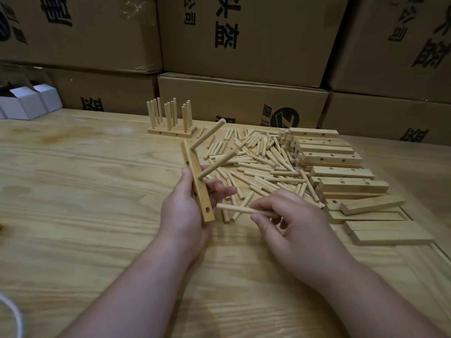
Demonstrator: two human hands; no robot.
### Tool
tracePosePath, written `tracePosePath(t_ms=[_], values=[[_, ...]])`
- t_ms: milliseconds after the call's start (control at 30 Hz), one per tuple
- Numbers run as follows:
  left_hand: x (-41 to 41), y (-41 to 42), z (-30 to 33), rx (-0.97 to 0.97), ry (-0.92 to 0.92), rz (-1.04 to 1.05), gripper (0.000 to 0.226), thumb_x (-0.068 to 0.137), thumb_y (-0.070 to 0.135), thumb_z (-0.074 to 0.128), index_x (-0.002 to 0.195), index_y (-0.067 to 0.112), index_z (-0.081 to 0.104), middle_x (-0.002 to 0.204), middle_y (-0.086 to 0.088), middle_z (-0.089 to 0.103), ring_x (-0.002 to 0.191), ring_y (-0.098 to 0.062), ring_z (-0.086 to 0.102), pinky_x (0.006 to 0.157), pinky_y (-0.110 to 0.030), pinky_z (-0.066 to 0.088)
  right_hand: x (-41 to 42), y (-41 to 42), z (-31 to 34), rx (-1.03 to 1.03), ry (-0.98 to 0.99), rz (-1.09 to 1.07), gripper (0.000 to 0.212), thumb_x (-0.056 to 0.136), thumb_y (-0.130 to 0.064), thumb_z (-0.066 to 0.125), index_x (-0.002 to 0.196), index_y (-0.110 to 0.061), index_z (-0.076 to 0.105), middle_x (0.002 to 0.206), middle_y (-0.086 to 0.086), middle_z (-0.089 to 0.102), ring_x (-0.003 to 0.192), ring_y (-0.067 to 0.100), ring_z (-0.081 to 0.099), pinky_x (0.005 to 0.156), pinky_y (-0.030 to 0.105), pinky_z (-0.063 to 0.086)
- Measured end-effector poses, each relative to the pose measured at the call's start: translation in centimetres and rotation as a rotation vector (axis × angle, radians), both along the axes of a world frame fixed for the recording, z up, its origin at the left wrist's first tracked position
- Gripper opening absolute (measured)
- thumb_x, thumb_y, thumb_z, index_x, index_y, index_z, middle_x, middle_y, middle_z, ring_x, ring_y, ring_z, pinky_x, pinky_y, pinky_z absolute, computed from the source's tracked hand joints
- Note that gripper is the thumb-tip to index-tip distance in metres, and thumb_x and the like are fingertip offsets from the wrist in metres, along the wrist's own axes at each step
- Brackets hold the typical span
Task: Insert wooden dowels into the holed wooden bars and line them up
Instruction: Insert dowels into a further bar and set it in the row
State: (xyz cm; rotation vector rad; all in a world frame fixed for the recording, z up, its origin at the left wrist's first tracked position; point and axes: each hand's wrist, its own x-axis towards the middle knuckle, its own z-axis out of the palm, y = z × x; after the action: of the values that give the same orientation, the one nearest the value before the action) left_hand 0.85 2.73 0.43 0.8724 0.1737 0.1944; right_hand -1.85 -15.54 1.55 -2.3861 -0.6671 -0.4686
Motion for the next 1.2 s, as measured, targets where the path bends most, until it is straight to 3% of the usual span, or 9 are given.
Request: tracePosePath(t_ms=[167, 500, 667, 800, 900, 967, 1067, 1133, 1200], values=[[-0.1, -0.2, -0.3, 0.025, -0.044, -0.041, 0.042, 0.108, 0.043, 0.036, 0.108, 0.014, 0.066, 0.067, -0.008, 0.063, 0.079, -0.034, 0.074, 0.061, -0.031, 0.058, 0.0, 0.1, -0.1, 0.028, -0.03, 0.081, 0.013, 0.092, -0.027, 0.069, 0.105, -0.028, 0.073, 0.091, -0.02, 0.059, 0.087, 0.002, 0.058, 0.071, 0.01, 0.041], [-0.4, -0.6, -1.0, 0.208, -0.099, -0.056, 0.041, 0.107, 0.044, 0.038, 0.107, 0.02, 0.07, 0.073, -0.009, 0.066, 0.078, -0.029, 0.071, 0.087, -0.049, 0.056, 0.0, 0.3, -0.2, 0.06, -0.019, 0.108, 0.018, 0.092, -0.035, 0.061, 0.102, -0.027, 0.074, 0.088, -0.016, 0.059, 0.084, 0.007, 0.059, 0.069, 0.019, 0.045], [-0.4, -0.6, -0.9, 0.178, -0.097, -0.078, 0.041, 0.107, 0.044, 0.039, 0.108, 0.018, 0.071, 0.072, -0.006, 0.066, 0.074, -0.025, 0.071, 0.09, -0.052, 0.057, 0.1, 0.7, -0.5, 0.083, 0.003, 0.097, 0.016, 0.093, -0.038, 0.06, 0.095, -0.029, 0.073, 0.084, -0.02, 0.059, 0.085, 0.003, 0.06, 0.071, 0.013, 0.043], [-0.4, -0.7, -0.9, 0.232, -0.099, -0.111, 0.042, 0.107, 0.046, 0.036, 0.114, 0.02, 0.068, 0.079, -0.011, 0.068, 0.081, -0.03, 0.072, 0.077, -0.044, 0.057, 0.2, 0.7, -0.6, 0.101, 0.022, 0.056, 0.028, 0.092, -0.053, 0.054, 0.083, -0.032, 0.07, 0.078, -0.02, 0.062, 0.083, 0.002, 0.062, 0.069, 0.013, 0.043], [-0.5, -0.7, -0.7, 0.181, -0.099, -0.098, 0.036, 0.108, 0.039, 0.037, 0.104, 0.021, 0.068, 0.082, -0.012, 0.069, 0.083, -0.029, 0.072, 0.077, -0.046, 0.059, 0.1, 1.0, -0.9, 0.301, 0.092, 0.049, 0.021, 0.086, -0.054, 0.063, 0.096, -0.036, 0.068, 0.081, -0.017, 0.065, 0.079, 0.004, 0.064, 0.067, 0.015, 0.046], [-0.5, -0.8, -0.5, 0.124, -0.091, -0.077, 0.037, 0.108, 0.037, 0.036, 0.098, 0.022, 0.069, 0.084, -0.012, 0.071, 0.086, -0.029, 0.072, 0.085, -0.052, 0.056, -0.2, 1.5, -1.0, 0.508, 0.183, 0.051, 0.036, 0.076, -0.059, 0.071, 0.106, -0.042, 0.061, 0.083, -0.012, 0.065, 0.071, 0.006, 0.062, 0.064, 0.017, 0.049], [-0.3, -0.6, -0.1, -0.012, -0.111, -0.074, 0.037, 0.109, 0.037, 0.031, 0.106, 0.014, 0.06, 0.087, -0.012, 0.073, 0.092, -0.029, 0.07, 0.081, -0.049, 0.057, -0.2, 1.9, -1.0, 0.595, 0.241, -0.016, 0.04, 0.068, -0.057, 0.078, 0.1, -0.042, 0.06, 0.087, -0.009, 0.069, 0.067, 0.009, 0.061, 0.061, 0.022, 0.052], [-0.4, -0.3, 0.3, -0.07, -0.107, -0.132, 0.046, 0.109, 0.04, 0.025, 0.124, 0.006, 0.053, 0.095, -0.015, 0.073, 0.096, -0.029, 0.07, 0.074, -0.044, 0.061, -0.2, 2.2, -1.2, 0.553, 0.287, -0.047, 0.028, 0.072, -0.046, 0.084, 0.093, -0.037, 0.067, 0.085, -0.01, 0.072, 0.063, 0.008, 0.062, 0.057, 0.023, 0.052], [-0.6, -0.3, 0.5, -0.095, -0.1, -0.188, 0.06, 0.108, 0.042, 0.02, 0.143, -0.003, 0.038, 0.104, -0.018, 0.072, 0.098, -0.028, 0.07, 0.079, -0.047, 0.06, -0.2, 2.5, -1.5, 0.541, 0.339, -0.052, 0.02, 0.074, -0.036, 0.086, 0.089, -0.034, 0.073, 0.079, -0.009, 0.074, 0.06, 0.004, 0.063, 0.055, 0.02, 0.051]])
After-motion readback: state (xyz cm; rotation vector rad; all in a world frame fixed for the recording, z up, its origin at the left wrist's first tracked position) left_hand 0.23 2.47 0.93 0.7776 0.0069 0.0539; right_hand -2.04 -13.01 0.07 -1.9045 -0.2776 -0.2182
